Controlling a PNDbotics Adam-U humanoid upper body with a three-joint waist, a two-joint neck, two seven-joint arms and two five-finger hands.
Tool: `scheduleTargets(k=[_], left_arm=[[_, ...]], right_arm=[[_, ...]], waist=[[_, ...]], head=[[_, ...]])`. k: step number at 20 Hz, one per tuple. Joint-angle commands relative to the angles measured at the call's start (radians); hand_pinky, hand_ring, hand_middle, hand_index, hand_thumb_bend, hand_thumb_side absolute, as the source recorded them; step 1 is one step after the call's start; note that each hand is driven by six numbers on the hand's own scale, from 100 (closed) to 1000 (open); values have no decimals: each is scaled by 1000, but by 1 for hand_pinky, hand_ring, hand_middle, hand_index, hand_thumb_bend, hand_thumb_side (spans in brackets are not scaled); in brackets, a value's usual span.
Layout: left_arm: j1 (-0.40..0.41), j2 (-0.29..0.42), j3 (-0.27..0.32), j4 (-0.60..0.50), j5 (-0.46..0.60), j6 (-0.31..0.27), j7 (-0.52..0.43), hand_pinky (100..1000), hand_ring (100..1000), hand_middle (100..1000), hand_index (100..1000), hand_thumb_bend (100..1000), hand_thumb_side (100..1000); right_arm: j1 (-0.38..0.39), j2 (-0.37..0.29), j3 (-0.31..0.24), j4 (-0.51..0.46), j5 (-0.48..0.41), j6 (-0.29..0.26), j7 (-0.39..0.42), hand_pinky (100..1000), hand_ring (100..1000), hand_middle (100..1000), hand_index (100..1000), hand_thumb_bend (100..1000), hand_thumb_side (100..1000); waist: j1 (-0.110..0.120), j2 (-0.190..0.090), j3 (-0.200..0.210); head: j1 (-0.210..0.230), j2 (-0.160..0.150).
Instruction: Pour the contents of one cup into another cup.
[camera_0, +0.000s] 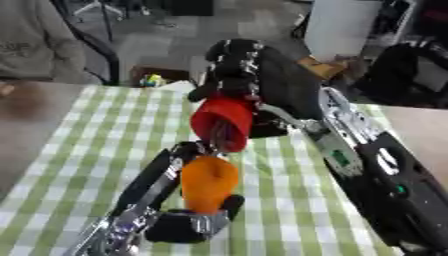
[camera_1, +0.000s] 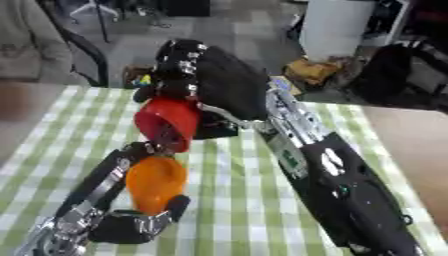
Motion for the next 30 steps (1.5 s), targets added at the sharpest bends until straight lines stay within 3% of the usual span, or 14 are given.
scheduleTargets(k=[1, 9, 13, 18, 24, 30], left_arm=[[-18, -1, 9, -22, 4, -1, 0, 142, 632, 272, 867, 100, 388], [-17, -1, 9, -22, 3, -1, 1, 142, 633, 269, 867, 100, 387], [-14, 4, 11, -19, -7, -4, 7, 143, 633, 269, 868, 100, 381], [3, 17, 22, 13, -43, -18, 42, 165, 648, 282, 875, 100, 373], [24, 22, 51, 135, -102, -48, 123, 173, 659, 287, 875, 100, 386], [22, 21, 104, 268, -137, -64, 231, 171, 660, 285, 875, 100, 418]], right_arm=[[-20, -7, 0, -9, 53, -9, -41, 651, 327, 412, 683, 100, 100], [-19, -4, 1, 8, 100, -5, -87, 641, 318, 399, 682, 100, 100], [-10, -2, -11, 34, 59, 12, -86, 585, 273, 334, 684, 100, 100], [4, -6, -29, 72, -106, 44, -22, 491, 198, 264, 684, 100, 100], [18, -17, -45, 53, -374, 89, 139, 453, 179, 240, 685, 100, 100], [26, -24, -53, 12, -504, 105, 245, 443, 174, 235, 686, 100, 100]], waist=[[3, -21, 1], [5, -21, -1], [6, -20, -2], [6, -19, -5], [6, -19, -9], [4, -19, -14]], head=[[-1, -13], [-2, -13], [-1, -13], [0, -15], [2, -17], [2, -21]])
